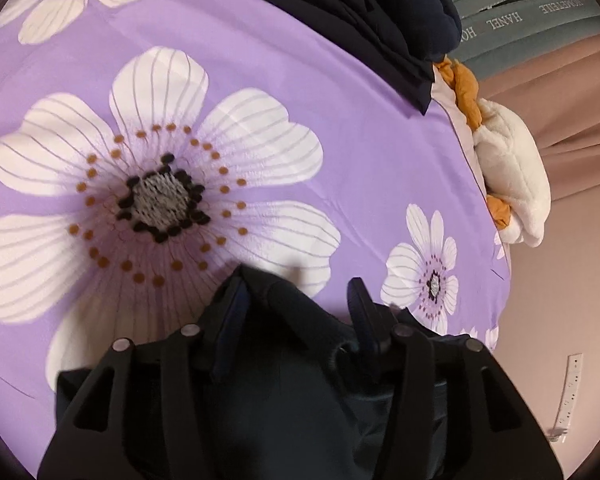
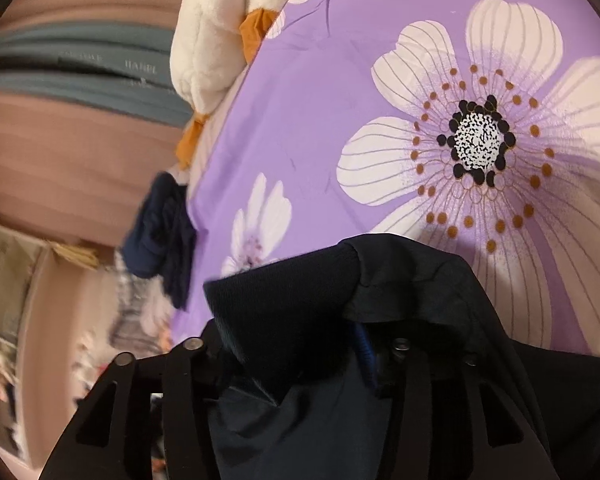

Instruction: Fold large clothes

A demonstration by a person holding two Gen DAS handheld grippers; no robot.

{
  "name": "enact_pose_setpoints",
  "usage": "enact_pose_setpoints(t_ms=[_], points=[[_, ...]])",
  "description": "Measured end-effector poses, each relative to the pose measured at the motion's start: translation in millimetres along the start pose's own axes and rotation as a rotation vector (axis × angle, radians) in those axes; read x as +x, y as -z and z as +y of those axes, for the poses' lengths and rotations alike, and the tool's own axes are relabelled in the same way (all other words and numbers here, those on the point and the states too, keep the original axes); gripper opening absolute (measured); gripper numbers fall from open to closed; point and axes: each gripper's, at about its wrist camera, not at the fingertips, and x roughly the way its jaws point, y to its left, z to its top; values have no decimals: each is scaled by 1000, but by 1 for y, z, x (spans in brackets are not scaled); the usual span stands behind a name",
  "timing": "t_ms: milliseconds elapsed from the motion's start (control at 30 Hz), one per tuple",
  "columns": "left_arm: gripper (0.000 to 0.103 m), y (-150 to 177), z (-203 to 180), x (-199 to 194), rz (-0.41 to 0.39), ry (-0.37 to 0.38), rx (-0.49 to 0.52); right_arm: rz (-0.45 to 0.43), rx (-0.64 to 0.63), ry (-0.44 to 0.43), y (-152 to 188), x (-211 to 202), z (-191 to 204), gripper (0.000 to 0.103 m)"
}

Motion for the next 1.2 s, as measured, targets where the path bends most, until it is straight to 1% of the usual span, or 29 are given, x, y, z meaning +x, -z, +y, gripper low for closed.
enact_pose_setpoints(t_ms=[33, 67, 100, 133, 233, 367, 400, 467, 500, 533, 600, 700, 767, 867, 933, 967, 1033, 1100, 1133, 1200], points=[[53, -1, 1, -3, -17, -10, 3, -5, 14, -6, -2, -1, -1, 56], [56, -3, 1, -6, -35, -19, 4, -11, 20, -3, -3, -3, -1, 56], [62, -5, 3, -10, -49, -28, 3, -14, 23, 0, -5, -4, -3, 56], [64, -8, 4, -14, -72, -43, 3, -15, 25, 0, -5, -5, -4, 56], [64, -15, 10, -24, -110, -88, 9, -20, 28, -9, -6, -7, -4, 57], [64, -20, 16, -34, -128, -114, 30, -33, 48, -25, -10, -9, -4, 61], [64, -20, 17, -36, -130, -120, 40, -41, 48, -21, -11, -8, -2, 61], [64, -18, 18, -39, -130, -128, 60, -91, 33, -4, -14, -14, 0, 64], [64, -16, 18, -40, -131, -128, 68, -116, 33, 8, -15, -18, 0, 67], [64, -13, 17, -42, -130, -124, 83, -130, 35, 15, -17, -22, 0, 68], [64, -5, 15, -47, -128, -119, 122, -131, 23, 35, -17, -29, 1, 68], [64, 14, 6, -54, -114, -128, 207, -107, -108, 105, -5, -38, 17, 68], [64, 29, 0, -58, -103, -143, 269, -85, -259, 174, 12, -42, 36, 68], [64, 58, -9, -66, -100, -178, 382, -49, -493, 270, 44, -49, 61, 68], [64, 77, -13, -71, -102, -193, 454, -47, -629, 347, 64, -51, 73, 68], [64, 91, -16, -75, -101, -192, 499, -50, -713, 402, 81, -53, 79, 68], [64, 112, -17, -77, -92, -183, 556, -51, -823, 456, 105, -57, 84, 68], [64, 135, -15, -76, -68, -170, 604, -39, -900, 468, 127, -58, 84, 68], [64, 146, -12, -74, -51, -169, 624, -35, -917, 470, 133, -59, 82, 68], [64, 164, -9, -68, -30, -189, 663, -23, -947, 488, 148, -60, 74, 68]])
